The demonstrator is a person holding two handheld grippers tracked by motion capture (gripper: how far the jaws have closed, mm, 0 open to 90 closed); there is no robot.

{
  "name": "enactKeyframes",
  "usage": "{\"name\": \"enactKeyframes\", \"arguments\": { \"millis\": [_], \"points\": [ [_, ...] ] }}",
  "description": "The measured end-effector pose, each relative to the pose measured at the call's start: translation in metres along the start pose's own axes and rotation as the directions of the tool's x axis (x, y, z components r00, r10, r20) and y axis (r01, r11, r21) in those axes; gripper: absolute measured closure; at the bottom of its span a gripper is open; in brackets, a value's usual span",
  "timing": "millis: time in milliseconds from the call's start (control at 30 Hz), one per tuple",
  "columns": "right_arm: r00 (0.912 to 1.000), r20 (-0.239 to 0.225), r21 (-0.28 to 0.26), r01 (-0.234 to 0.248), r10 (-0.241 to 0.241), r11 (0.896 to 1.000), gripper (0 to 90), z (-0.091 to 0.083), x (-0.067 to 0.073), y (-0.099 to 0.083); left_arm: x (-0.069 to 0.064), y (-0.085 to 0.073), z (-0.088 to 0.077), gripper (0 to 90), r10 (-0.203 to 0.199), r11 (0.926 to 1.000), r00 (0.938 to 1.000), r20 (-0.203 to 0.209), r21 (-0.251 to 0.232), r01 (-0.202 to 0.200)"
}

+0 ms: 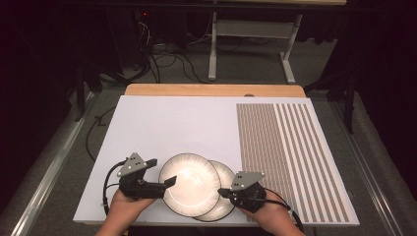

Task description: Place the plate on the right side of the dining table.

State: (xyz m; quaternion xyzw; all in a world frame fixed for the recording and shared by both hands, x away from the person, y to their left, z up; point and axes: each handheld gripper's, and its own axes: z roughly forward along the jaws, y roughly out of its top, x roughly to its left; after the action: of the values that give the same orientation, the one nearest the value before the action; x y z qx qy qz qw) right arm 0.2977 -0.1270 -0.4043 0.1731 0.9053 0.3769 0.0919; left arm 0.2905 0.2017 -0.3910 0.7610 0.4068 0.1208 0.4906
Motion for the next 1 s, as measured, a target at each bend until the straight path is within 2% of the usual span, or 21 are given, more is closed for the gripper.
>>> {"name": "enactKeyframes", "arguments": {
  "millis": [133, 267, 300, 333, 433, 467, 500, 567, 633, 667, 700, 800, 833, 1000],
  "points": [
    [1.0, 0.0, -0.001, 0.002, -0.002, 1.0, 90.0, 0.0, 0.0, 0.0, -0.001, -0.003, 0.007, 16.0, -0.052, 0.9953, 0.997, 0.057, 0.085, 0.047],
    [1.0, 0.001, 0.004, 0.005, -0.005, 1.0, 90.0, 0.0, 0.0, 0.0, -0.005, -0.005, 0.014, 19.6, -0.086, 0.9814, 0.9913, 0.099, 0.18, 0.067],
    [1.0, 0.002, 0.005, 0.008, -0.008, 1.0, 90.0, 0.0, 0.0, 0.0, -0.007, -0.004, 0.016, 22.6, -0.096, 0.9737, 0.9904, 0.1, 0.216, 0.072],
    [1.0, 0.002, 0.005, 0.008, -0.008, 1.0, 90.0, 0.0, 0.0, 0.0, -0.007, -0.004, 0.016, 24.6, -0.096, 0.9737, 0.9904, 0.1, 0.216, 0.072],
    [0.9999, 0.001, 0.001, 0.011, -0.011, 1.0, 90.0, 0.0, 0.0, 0.0, -0.008, -0.004, 0.017, 29.9, -0.122, 0.9622, 0.9861, 0.112, 0.257, 0.09],
    [0.9999, 0.003, 0.007, 0.011, -0.011, 1.0, 90.0, 0.0, 0.0, 0.0, -0.007, -0.004, 0.017, 31.5, -0.138, 0.9597, 0.9835, 0.117, 0.261, 0.104],
    [1.0, 0.003, 0.008, 0.001, -0.001, 1.0, 90.0, 0.0, 0.001, 0.0, -0.006, -0.003, 0.016, 36.9, -0.168, 0.9544, 0.978, 0.123, 0.269, 0.13],
    [1.0, 0.003, 0.007, 0.004, -0.004, 1.0, 90.0, 0.0, 0.001, 0.0, -0.006, -0.003, 0.016, 44.0, -0.169, 0.9533, 0.9777, 0.125, 0.273, 0.13],
    [1.0, 0.003, 0.007, 0.003, -0.003, 1.0, 90.0, 0.0, 0.001, 0.0, -0.007, -0.003, 0.015, 45.7, -0.165, 0.951, 0.9801, 0.11, 0.281, 0.129],
    [1.0, 0.003, 0.007, 0.003, -0.003, 1.0, 90.0, 0.0, 0.001, 0.0, -0.007, -0.003, 0.015, 47.0, -0.166, 0.9506, 0.9803, 0.108, 0.282, 0.13],
    [1.0, 0.004, 0.007, -0.001, 0.001, 1.0, 90.0, 0.0, 0.001, 0.0, -0.006, -0.002, 0.015, 47.9, -0.177, 0.9469, 0.9787, 0.104, 0.289, 0.14],
    [1.0, 0.004, 0.007, -0.002, 0.002, 1.0, 90.0, 0.0, 0.001, 0.0, -0.006, -0.002, 0.015, 48.8, -0.187, 0.9463, 0.9768, 0.105, 0.286, 0.15],
    [1.0, 0.005, 0.009, 0.0, 0.0, 1.0, 90.0, 0.0, 0.001, 0.0, -0.004, -0.002, 0.014, 50.9, -0.199, 0.9466, 0.9734, 0.114, 0.279, 0.161],
    [1.0, 0.008, 0.009, 0.003, -0.003, 1.0, 90.0, 0.0, 0.0, 0.0, -0.003, -0.002, 0.013, 54.3, -0.209, 0.9459, 0.9711, 0.116, 0.276, 0.171]
  ]
}}
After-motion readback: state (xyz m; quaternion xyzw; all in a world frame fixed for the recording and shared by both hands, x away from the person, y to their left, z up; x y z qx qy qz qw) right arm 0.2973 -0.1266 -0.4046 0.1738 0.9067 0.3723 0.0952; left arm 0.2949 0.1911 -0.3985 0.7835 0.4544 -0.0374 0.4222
